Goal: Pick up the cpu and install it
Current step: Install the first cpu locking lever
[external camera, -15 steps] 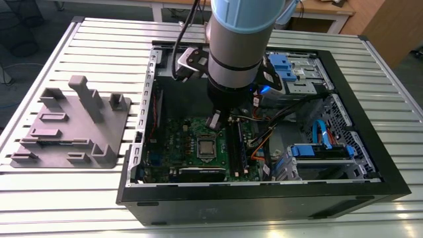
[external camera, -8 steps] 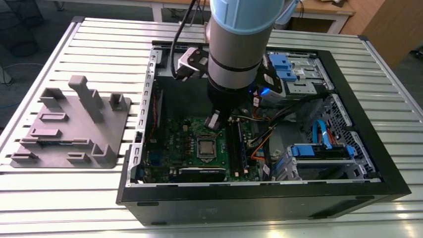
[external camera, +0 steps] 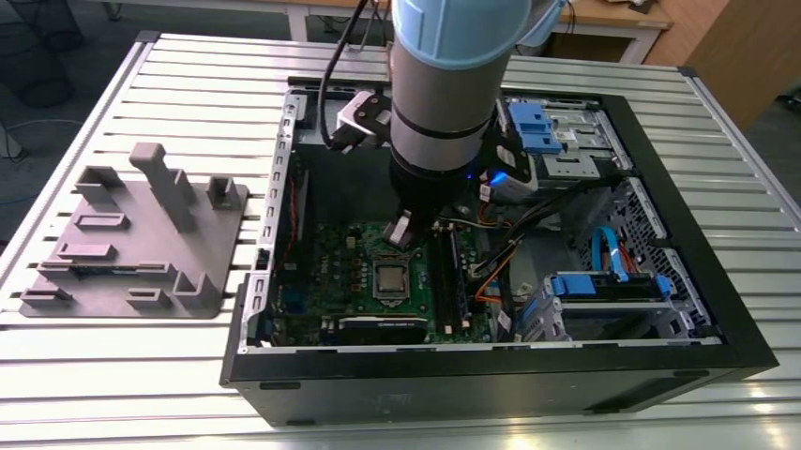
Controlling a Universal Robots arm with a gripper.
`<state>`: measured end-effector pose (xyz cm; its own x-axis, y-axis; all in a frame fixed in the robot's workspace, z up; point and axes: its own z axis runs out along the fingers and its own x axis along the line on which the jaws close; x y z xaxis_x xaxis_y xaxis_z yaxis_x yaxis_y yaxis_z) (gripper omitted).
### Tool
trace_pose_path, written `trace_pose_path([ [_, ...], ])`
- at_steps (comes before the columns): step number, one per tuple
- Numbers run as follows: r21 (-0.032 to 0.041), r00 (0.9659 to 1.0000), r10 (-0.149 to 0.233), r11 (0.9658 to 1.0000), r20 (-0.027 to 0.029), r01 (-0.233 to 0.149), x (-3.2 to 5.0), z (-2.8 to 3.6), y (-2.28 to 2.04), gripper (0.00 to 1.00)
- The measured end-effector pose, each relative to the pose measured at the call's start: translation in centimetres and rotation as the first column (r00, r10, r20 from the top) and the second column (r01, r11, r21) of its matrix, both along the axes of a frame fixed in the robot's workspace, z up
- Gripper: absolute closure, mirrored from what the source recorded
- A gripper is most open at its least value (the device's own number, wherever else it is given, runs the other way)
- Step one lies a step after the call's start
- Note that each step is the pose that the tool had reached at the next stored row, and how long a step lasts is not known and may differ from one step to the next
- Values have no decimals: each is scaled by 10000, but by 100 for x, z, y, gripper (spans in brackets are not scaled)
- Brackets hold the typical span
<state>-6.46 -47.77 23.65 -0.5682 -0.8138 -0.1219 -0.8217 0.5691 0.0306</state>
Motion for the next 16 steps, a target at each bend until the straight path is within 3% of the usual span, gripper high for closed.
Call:
trace_pose_path([
  [10, -181, 9992, -402, 9990, 12, 403, -55, -46, 0, 89],
  [16, -395, 9978, -657, 9971, 27, 658, -70, -86, 0, 89],
])
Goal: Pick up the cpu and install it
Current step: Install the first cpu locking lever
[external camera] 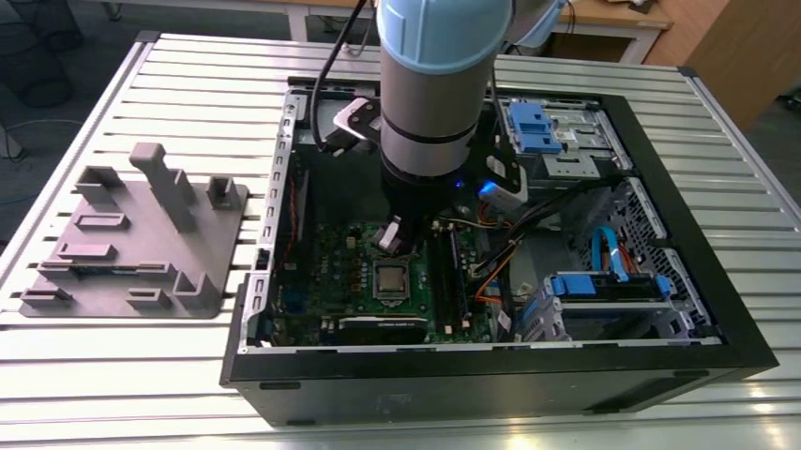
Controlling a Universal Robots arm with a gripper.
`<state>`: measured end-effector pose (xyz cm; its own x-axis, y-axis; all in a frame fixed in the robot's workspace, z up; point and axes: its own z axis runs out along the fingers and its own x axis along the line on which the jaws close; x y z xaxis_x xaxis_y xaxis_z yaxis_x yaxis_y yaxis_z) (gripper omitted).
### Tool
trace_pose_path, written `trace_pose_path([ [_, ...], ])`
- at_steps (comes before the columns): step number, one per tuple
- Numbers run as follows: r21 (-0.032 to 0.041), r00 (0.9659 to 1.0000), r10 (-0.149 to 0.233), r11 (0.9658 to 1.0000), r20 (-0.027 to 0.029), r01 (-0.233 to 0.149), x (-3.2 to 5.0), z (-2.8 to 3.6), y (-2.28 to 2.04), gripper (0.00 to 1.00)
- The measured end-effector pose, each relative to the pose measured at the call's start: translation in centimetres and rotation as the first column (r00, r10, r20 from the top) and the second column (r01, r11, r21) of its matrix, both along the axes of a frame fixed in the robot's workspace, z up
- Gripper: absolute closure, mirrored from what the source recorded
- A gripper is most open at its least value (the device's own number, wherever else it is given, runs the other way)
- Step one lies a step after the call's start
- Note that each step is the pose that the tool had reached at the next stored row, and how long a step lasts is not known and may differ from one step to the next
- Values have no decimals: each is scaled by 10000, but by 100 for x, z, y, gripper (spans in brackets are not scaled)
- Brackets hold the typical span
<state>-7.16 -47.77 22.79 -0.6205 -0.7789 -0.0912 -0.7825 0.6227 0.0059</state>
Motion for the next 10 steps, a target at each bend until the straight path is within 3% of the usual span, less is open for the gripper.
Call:
trace_pose_path([
  [10, -193, 9989, -477, 9987, 5, 477, -14, -72, 0, 89],
])
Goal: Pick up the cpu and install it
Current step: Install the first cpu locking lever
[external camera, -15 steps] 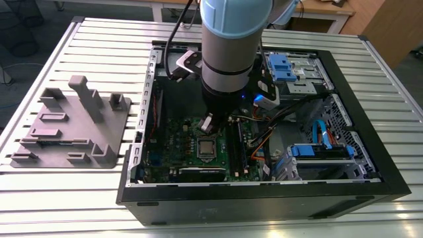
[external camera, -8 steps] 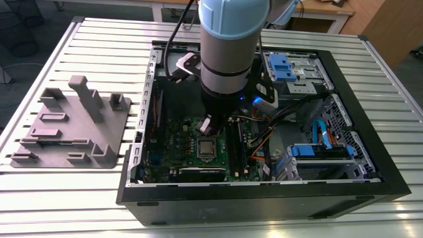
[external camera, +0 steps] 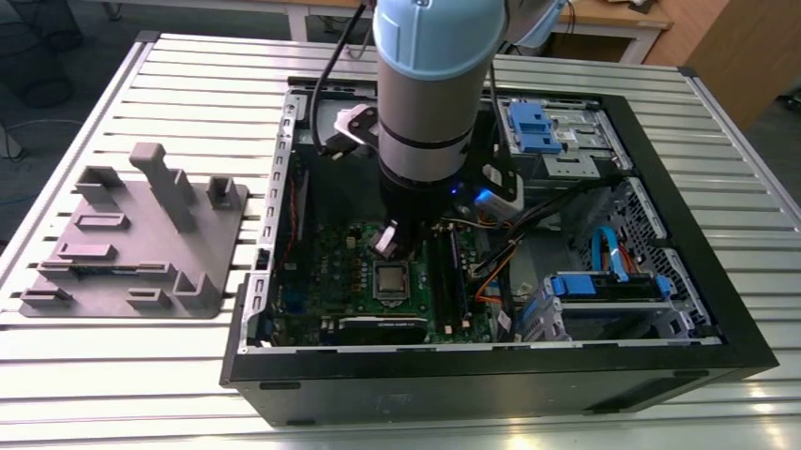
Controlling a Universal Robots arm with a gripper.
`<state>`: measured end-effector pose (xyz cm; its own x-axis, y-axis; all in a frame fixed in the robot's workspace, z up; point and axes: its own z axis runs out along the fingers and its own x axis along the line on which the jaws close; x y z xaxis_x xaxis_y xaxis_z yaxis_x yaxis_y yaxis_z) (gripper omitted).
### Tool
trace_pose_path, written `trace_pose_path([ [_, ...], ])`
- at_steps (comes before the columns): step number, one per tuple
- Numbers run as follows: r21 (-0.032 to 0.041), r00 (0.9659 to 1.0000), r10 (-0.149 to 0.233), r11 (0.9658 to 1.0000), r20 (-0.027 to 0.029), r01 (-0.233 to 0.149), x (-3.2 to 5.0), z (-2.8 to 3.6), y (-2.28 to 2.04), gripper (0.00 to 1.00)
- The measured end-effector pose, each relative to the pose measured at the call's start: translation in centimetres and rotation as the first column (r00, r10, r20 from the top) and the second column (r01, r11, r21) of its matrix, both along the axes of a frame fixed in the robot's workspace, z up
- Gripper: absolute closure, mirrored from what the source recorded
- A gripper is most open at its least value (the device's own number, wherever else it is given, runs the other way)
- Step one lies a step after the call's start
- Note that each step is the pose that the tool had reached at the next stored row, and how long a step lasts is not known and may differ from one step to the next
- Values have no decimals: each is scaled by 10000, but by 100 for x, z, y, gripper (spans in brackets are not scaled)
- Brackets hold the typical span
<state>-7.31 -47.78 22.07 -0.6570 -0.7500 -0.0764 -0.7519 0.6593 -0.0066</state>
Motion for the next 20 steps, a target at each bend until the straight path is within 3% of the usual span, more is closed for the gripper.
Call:
trace_pose_path([
  [9, -65, 9988, -490, 9988, 1, 490, -1, -60, -4, 89],
  [17, -89, 9931, -1177, 9930, 3, 1177, -1, -94, -6, 89],
  [20, -88, 9925, -1219, 9925, 4, 1219, -2, -95, -6, 89],
])
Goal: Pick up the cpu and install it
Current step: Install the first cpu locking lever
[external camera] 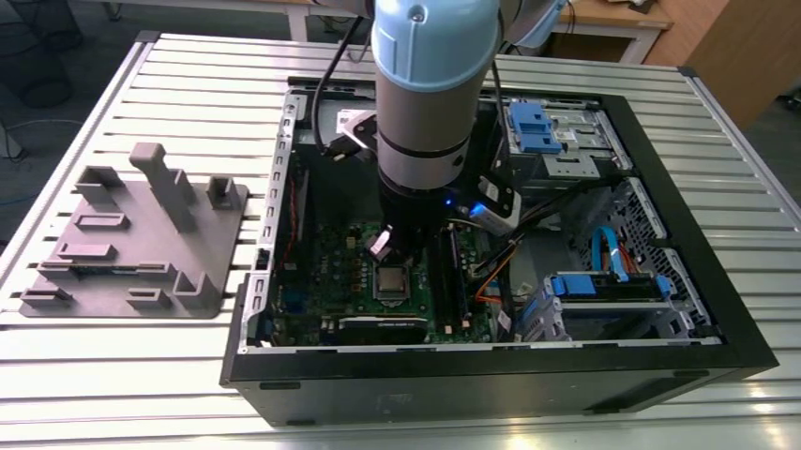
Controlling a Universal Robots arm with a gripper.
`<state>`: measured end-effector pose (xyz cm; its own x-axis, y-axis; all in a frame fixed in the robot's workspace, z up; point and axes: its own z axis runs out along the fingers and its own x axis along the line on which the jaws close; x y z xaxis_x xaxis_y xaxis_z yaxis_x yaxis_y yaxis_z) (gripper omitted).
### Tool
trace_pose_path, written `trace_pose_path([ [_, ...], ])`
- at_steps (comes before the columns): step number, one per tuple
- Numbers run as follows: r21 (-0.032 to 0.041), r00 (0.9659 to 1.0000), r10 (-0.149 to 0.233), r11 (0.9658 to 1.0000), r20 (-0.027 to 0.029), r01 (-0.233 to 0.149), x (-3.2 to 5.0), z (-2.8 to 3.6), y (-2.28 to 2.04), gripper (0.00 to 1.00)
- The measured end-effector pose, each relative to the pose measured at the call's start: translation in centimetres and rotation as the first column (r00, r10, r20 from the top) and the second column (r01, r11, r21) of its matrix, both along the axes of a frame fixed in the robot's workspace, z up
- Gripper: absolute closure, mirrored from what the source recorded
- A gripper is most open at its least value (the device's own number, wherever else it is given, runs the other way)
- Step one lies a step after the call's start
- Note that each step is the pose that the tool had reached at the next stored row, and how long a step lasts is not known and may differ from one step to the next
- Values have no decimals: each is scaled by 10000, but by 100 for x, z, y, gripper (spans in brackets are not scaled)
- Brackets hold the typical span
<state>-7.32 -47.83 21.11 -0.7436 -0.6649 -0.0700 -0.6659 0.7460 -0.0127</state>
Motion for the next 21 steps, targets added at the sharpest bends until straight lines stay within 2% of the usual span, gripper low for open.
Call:
trace_pose_path([
  [18, 0, 10000, -51, 10000, 0, 51, 0, 0, 0, 89],
  [21, 31, 10000, -53, 10000, 1, 53, -1, -1, -24, 89],
])
